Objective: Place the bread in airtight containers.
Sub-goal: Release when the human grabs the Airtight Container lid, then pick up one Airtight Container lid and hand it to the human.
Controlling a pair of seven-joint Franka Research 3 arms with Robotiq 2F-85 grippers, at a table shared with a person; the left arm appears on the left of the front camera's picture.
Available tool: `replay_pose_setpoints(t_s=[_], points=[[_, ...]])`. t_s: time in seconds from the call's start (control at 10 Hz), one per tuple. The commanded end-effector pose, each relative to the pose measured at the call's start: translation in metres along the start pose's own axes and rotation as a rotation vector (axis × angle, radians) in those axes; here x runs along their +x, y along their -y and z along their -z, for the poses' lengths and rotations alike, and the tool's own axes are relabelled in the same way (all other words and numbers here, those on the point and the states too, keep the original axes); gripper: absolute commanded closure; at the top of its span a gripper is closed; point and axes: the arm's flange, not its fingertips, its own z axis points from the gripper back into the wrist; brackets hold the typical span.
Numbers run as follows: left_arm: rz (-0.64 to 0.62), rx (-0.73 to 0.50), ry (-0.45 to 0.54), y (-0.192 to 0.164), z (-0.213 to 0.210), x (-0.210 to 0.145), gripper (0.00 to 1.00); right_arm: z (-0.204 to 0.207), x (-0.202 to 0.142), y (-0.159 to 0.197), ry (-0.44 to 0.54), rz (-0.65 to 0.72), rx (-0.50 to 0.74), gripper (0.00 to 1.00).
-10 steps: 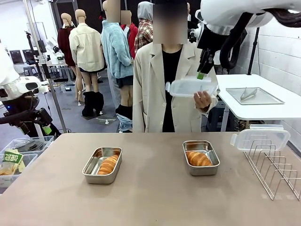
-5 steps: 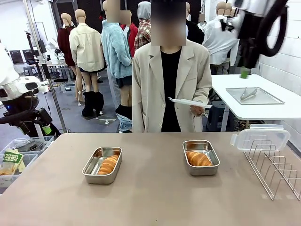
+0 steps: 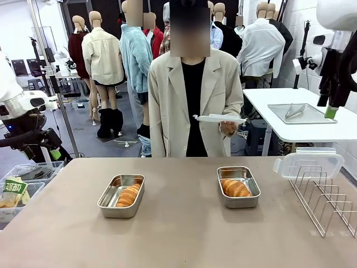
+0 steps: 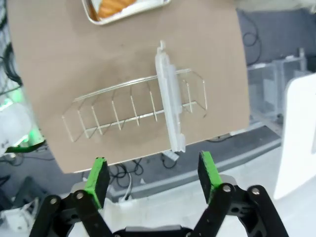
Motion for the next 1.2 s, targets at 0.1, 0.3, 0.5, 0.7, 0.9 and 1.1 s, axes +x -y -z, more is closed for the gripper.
replay_pose_setpoints(t_s=[0.1, 0.3, 0.5, 0.7, 0.9, 1.1], points=[[-0.002, -0.003, 0.002, -0.001, -0.001, 0.0, 0.0, 0.027, -0.013, 0.012, 0.069, 0.008, 0.029, 0.11], [-0.002, -0.003, 0.002, -0.001, -0.001, 0.0, 0.0, 0.023, -0.009, 0.012, 0.03, 0.012, 0.03, 0.11], [-0.002, -0.003, 0.002, -0.001, -0.001, 0.0, 0.0, 0.023, -0.009, 0.012, 0.03, 0.012, 0.03, 0.11], [-0.002, -0.003, 0.002, -0.001, -0.001, 0.0, 0.0, 0.023, -0.009, 0.012, 0.03, 0.012, 0.03, 0.11], [-0.002, -0.003, 0.002, -0.001, -0.001, 0.0, 0.0, 0.023, -0.009, 0.012, 0.03, 0.012, 0.03, 0.11], [-0.002, -0.003, 0.002, -0.001, -0.001, 0.0, 0.0, 0.023, -0.009, 0.012, 0.03, 0.012, 0.03, 0.11]])
